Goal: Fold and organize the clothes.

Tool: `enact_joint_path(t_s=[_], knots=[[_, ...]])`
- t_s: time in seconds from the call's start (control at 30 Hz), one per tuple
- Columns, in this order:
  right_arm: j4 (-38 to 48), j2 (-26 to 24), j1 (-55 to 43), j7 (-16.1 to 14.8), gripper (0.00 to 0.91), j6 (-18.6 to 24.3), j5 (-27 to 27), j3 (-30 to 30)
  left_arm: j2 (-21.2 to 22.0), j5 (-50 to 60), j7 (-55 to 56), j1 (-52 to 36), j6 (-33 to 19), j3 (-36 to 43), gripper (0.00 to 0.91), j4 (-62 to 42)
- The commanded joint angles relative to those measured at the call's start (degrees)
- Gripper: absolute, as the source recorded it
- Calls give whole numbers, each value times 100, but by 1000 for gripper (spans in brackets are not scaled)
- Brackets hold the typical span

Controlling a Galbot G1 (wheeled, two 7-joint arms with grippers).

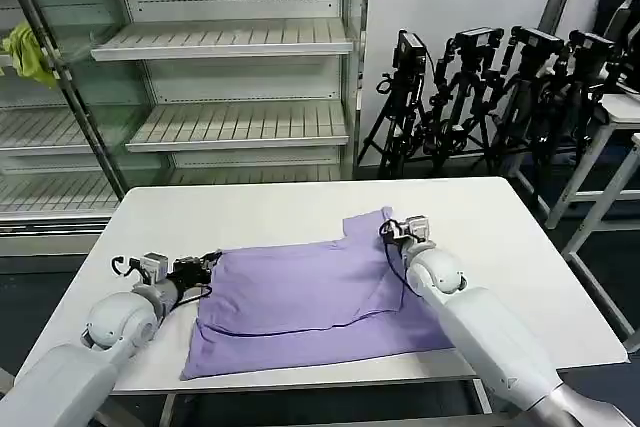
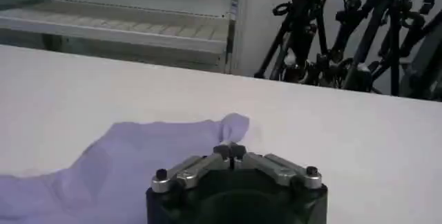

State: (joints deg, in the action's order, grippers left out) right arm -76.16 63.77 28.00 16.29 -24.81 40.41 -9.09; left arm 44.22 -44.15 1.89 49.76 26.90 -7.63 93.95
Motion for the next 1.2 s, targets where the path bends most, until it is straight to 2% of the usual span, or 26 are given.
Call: enact_joint_path(t_s=[0.03,0.27,0.47,0.63,1.2], knots=[[-39,-7,18,-5,0,31,-5,2,-6,6,2,38,-18,-31,50,40],[-277,-14,45,-65,0,261,-137,210,-54,-3,19,128,-77,-183,50,256],[-820,-175,181,-23,0,261,8,390,-123,-56,19,346,-77,-388,50,644],[-1548,-525,482,43,0,196,189,443,-297,-130,26,643,-68,-637,50,1001],[-3167,-1677,1526,254,0,171,540,949,-974,-516,180,2122,16,-1945,50,2275]])
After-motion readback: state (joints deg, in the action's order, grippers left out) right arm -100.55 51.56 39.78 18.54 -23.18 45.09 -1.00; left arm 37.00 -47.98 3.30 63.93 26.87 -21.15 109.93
